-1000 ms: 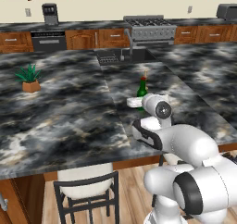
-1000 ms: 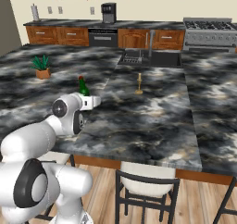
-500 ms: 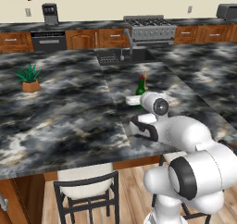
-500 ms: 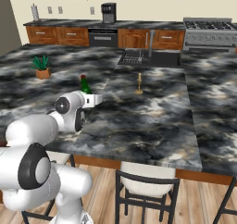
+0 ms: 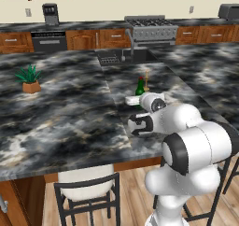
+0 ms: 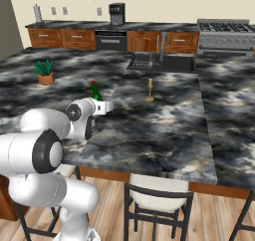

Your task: Open the cabinet directly in front. Then move the beer and the mug to the dining counter with the candle on it.

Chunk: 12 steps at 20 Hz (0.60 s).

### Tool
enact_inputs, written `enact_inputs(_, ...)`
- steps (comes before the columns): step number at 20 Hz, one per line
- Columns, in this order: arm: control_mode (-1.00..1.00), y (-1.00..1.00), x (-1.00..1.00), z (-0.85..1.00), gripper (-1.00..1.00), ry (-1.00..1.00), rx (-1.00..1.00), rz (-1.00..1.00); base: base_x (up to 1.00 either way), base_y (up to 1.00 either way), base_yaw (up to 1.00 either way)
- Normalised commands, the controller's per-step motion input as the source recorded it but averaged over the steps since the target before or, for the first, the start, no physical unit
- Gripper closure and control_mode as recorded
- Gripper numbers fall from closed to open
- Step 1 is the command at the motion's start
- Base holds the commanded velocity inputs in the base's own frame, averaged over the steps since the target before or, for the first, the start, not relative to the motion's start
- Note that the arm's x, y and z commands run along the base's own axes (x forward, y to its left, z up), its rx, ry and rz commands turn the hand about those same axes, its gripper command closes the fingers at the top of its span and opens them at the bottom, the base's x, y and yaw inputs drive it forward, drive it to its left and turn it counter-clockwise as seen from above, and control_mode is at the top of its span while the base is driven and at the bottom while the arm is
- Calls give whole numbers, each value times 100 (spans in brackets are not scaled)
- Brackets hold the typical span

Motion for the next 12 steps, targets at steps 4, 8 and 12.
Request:
enact_inputs(4,-100,-3,0,-37,100,-4,0,1,0,0,0)
enact_inputs(8,-100,-6,0,-30,100,-2,0,0,0,0,0)
enact_inputs(12,-100,-6,0,-27,100,-1,0,0,0,0,0)
